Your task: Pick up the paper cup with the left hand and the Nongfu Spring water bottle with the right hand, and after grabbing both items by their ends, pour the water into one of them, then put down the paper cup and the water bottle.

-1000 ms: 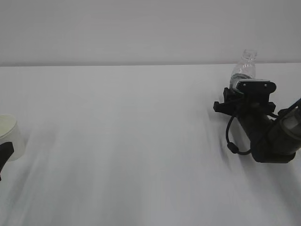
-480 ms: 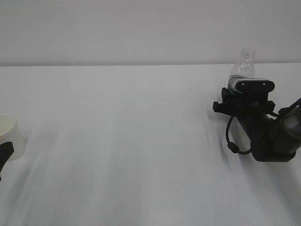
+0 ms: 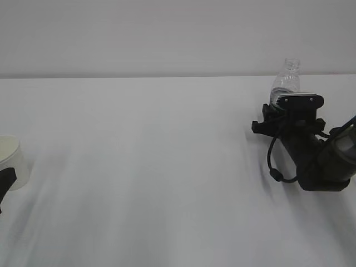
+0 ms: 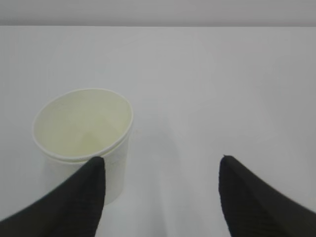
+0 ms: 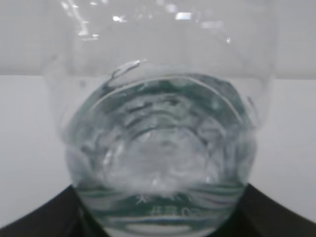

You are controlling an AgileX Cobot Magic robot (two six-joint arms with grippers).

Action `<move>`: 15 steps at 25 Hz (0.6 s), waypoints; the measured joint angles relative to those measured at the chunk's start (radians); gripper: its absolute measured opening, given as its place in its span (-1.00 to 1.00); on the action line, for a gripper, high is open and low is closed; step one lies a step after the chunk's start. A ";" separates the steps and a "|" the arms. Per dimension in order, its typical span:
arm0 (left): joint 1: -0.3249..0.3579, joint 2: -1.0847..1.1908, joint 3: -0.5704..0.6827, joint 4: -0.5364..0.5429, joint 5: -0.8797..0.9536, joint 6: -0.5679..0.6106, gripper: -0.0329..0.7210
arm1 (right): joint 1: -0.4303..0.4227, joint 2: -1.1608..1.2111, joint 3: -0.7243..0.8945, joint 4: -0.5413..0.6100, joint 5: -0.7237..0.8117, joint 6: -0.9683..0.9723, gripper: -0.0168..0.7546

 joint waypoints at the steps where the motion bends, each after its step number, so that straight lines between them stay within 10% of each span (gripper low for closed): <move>1: 0.000 0.000 0.000 0.000 0.000 0.000 0.45 | 0.000 0.000 0.000 0.000 0.000 0.000 0.09; 15: 0.000 0.000 0.000 0.000 0.000 0.000 0.45 | 0.000 -0.110 0.152 -0.018 0.007 -0.032 0.09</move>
